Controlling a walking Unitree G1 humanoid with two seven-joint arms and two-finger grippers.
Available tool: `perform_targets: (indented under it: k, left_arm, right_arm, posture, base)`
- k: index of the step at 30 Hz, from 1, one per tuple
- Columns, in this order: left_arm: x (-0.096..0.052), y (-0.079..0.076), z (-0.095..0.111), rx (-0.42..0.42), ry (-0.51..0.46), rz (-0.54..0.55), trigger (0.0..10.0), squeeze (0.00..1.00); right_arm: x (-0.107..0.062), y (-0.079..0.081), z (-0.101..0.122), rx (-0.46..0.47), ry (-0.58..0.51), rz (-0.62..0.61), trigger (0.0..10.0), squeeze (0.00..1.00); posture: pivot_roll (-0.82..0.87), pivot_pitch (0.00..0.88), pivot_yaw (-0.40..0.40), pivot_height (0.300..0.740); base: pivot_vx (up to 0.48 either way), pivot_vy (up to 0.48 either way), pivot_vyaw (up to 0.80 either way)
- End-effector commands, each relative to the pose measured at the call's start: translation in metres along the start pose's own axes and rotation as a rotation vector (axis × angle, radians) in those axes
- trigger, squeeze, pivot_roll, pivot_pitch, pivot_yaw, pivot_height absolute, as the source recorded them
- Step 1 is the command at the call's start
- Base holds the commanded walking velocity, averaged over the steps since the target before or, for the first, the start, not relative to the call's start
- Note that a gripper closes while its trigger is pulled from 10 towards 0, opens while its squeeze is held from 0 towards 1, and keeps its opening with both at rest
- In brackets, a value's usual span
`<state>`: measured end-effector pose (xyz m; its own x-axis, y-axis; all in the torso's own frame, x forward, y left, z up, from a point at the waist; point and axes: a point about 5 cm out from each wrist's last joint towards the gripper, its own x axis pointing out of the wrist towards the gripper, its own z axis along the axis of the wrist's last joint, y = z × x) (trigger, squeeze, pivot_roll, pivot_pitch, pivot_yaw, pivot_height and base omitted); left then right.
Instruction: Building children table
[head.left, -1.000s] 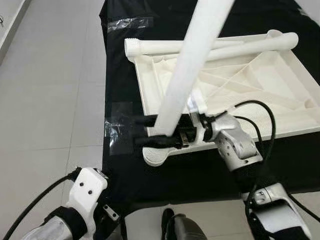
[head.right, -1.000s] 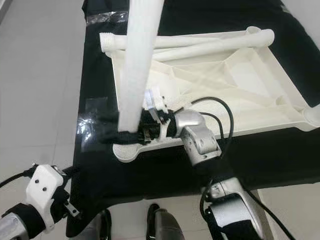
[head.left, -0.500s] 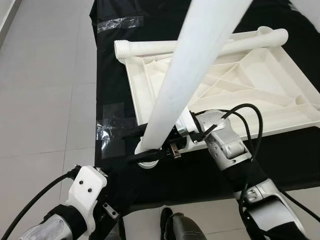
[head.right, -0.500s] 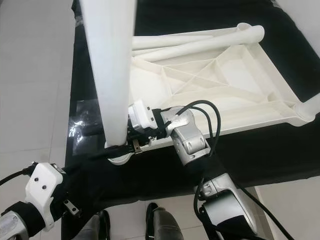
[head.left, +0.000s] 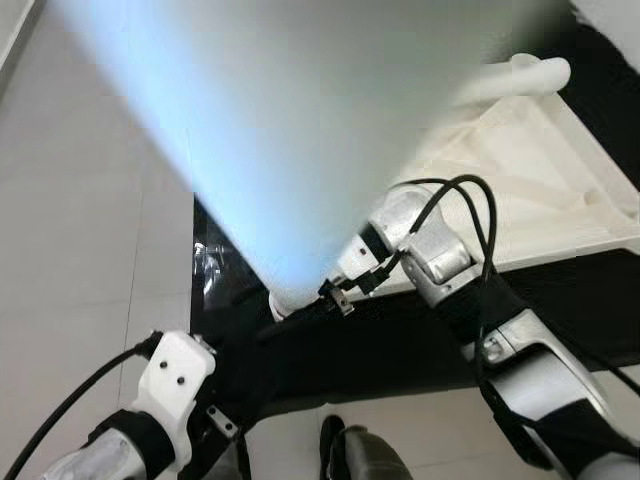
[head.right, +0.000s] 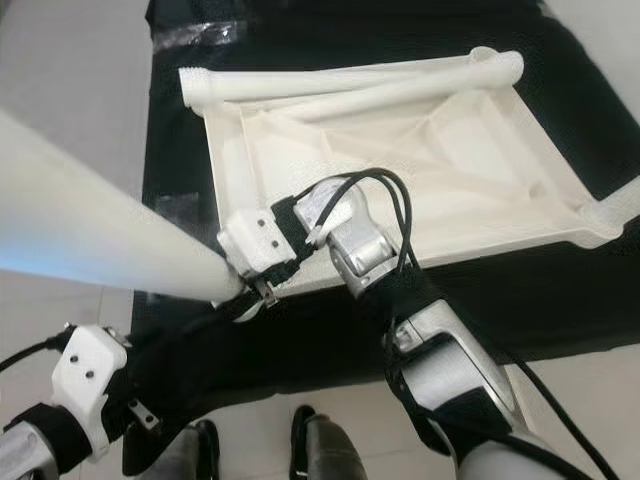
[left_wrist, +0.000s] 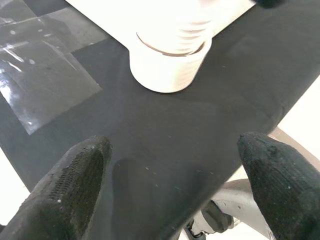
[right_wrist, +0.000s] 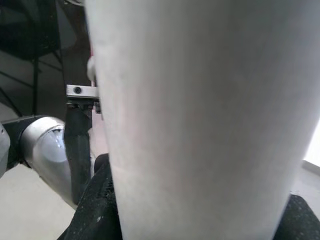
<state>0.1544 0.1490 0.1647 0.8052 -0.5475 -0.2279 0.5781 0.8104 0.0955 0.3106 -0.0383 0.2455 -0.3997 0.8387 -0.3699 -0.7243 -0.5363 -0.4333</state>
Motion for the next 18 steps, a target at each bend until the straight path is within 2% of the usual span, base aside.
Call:
perform_targets:
  k: [1, 4, 6, 8, 10, 14, 18]
  left_arm:
    - [-0.002, -0.004, -0.002, 0.002, 0.026, -0.012, 10.0, 0.0]
    - [-0.002, -0.004, -0.002, 0.002, 0.025, -0.012, 10.0, 0.0]
    - [-0.002, -0.004, -0.002, 0.002, 0.023, -0.011, 10.0, 0.0]
    - [-0.001, -0.004, -0.002, 0.002, 0.023, -0.011, 10.0, 0.0]
    - [-0.001, -0.004, -0.002, 0.002, 0.022, -0.011, 10.0, 0.0]
    - [0.0, -0.004, -0.003, 0.003, 0.024, -0.011, 10.0, 0.0]
    - [0.0, -0.003, -0.003, 0.004, 0.025, -0.008, 10.0, 0.0]
  right_arm:
    - [0.0, 0.014, -0.034, 0.186, 0.046, -0.001, 10.0, 0.0]
    - [-0.001, 0.009, -0.033, 0.204, 0.002, -0.038, 10.0, 0.0]
    - [-0.003, 0.0, -0.031, 0.252, -0.076, -0.096, 10.0, 0.0]
    - [-0.005, -0.003, -0.031, 0.28, -0.101, -0.134, 10.0, 0.0]
    - [-0.006, -0.006, -0.031, 0.297, -0.112, -0.156, 10.0, 0.0]
    - [-0.005, -0.01, -0.041, 0.323, -0.077, -0.278, 10.0, 0.0]
    - [-0.003, -0.011, -0.044, 0.322, -0.077, -0.312, 10.0, 0.0]
  posture:
    - [0.24, 0.333, -0.103, 0.74]
    - [0.24, 0.333, -0.103, 0.74]
    - [0.23, 0.336, -0.103, 0.74]
    - [0.23, 0.336, -0.103, 0.74]
    - [0.23, 0.336, -0.103, 0.74]
    - [0.23, 0.343, -0.105, 0.74]
    - [0.23, 0.345, -0.105, 0.74]
  base:
    - [0.0, 0.0, 0.0]
    - [0.0, 0.0, 0.0]
    - [0.0, 0.0, 0.0]
    - [0.0, 0.0, 0.0]
    - [0.0, 0.0, 0.0]
    - [0.0, 0.0, 0.0]
    - [0.0, 0.0, 0.0]
